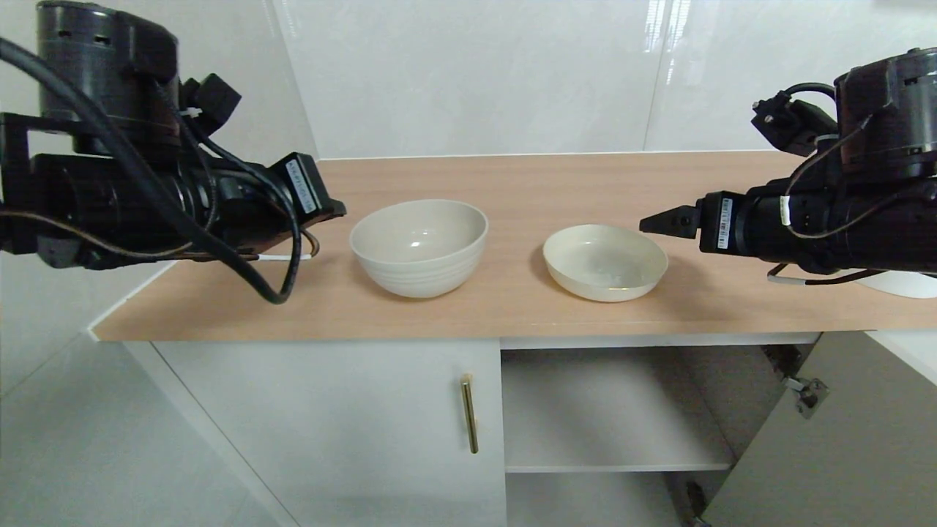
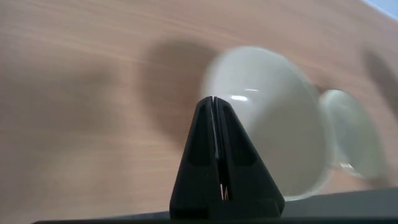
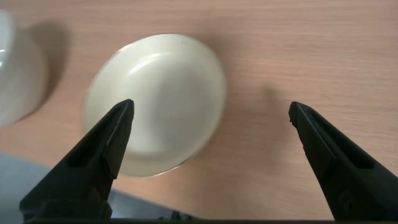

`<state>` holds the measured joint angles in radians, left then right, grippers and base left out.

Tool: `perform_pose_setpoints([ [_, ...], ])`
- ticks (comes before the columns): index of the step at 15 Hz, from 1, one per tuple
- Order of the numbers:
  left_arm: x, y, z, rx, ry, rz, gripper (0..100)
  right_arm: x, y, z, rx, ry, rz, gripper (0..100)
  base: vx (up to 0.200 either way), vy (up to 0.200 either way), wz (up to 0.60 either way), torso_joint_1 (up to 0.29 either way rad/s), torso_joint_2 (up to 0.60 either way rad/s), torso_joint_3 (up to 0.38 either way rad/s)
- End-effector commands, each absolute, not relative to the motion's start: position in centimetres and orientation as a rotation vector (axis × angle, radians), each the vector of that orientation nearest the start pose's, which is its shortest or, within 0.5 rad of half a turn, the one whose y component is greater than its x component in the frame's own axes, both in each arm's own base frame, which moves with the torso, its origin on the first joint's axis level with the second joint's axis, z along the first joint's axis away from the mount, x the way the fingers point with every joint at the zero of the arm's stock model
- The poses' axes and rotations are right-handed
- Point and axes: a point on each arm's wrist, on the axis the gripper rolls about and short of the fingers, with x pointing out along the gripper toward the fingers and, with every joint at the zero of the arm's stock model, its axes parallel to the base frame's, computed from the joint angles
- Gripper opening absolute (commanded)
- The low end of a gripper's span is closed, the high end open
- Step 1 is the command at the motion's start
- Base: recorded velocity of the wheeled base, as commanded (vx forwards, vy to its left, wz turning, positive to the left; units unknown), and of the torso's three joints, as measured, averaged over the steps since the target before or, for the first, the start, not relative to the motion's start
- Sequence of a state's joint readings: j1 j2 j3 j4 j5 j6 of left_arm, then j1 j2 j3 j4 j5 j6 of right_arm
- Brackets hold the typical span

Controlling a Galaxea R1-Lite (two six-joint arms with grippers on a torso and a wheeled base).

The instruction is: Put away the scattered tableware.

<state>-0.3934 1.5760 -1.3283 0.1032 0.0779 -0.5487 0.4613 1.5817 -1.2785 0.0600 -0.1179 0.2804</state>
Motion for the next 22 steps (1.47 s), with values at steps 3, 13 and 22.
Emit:
perform_pose_setpoints([
  [3,27.4,-12.1,29.0,-0.452,0.432,-0.200,0,25.9,12.6,28.2,0.168,0.398,0.284,100,0.000,0.000,0.00,0.000,0.00,0.000],
  [13,28.1,-11.6,27.5,-0.341,0.449,-0.138,100,25.9,12.7,28.1,0.165,0.402,0.285,100,0.000,0.000,0.00,0.000,0.00,0.000],
  [22,28.4,-12.3,26.5,-0.319,0.483,-0.148,0,25.8,12.6,28.0,0.165,0.403,0.282,100,0.000,0.000,0.00,0.000,0.00,0.000],
])
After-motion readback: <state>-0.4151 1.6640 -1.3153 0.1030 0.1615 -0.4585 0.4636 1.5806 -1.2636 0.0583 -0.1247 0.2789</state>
